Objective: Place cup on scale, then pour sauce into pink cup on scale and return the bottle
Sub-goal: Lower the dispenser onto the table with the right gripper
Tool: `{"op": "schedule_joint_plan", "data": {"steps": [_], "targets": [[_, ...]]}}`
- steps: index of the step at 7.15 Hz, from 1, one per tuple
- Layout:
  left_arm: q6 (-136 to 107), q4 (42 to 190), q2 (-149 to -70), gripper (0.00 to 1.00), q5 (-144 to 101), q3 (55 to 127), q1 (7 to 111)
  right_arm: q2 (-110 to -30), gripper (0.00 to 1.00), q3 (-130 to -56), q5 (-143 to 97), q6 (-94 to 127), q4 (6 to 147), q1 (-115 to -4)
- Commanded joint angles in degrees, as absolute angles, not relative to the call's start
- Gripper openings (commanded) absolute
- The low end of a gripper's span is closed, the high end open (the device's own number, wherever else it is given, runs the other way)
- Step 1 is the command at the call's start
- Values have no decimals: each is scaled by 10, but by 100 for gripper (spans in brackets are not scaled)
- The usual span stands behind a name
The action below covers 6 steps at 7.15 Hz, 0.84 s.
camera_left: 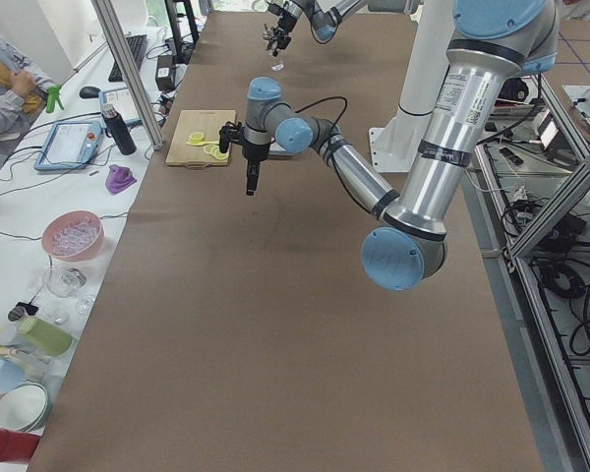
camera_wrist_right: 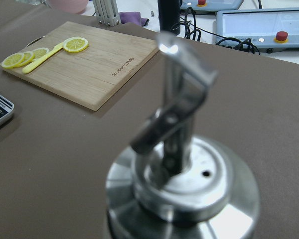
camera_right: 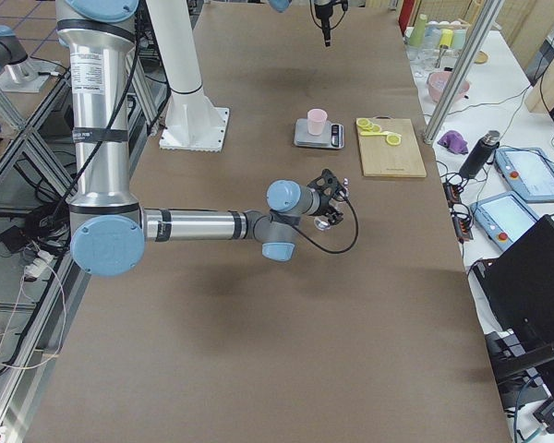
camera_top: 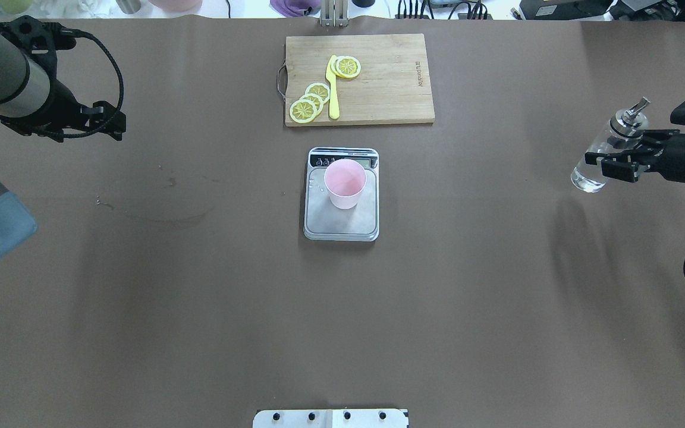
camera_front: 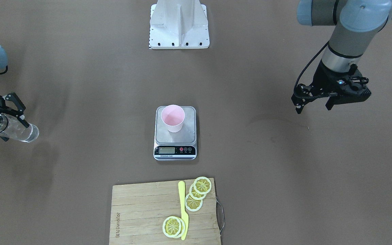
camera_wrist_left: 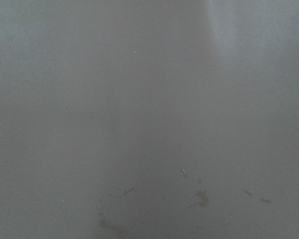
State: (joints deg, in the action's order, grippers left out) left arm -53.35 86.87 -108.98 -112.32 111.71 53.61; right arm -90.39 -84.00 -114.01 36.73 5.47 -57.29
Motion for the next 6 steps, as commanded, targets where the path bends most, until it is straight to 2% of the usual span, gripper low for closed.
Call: {"op": "schedule_joint_plan", "data": {"steps": [1, 3, 6], "targets": [[-533, 868, -1090, 97, -1123, 1118, 536, -908, 0, -793, -1139, 374, -23, -573], [-534, 868, -1091, 97, -1123, 1120, 536, -908, 0, -754, -1136, 338, -69, -573], [-538, 867, -1091, 97, -1123, 1124, 536, -917, 0, -750, -1136, 299, -70, -573]]}}
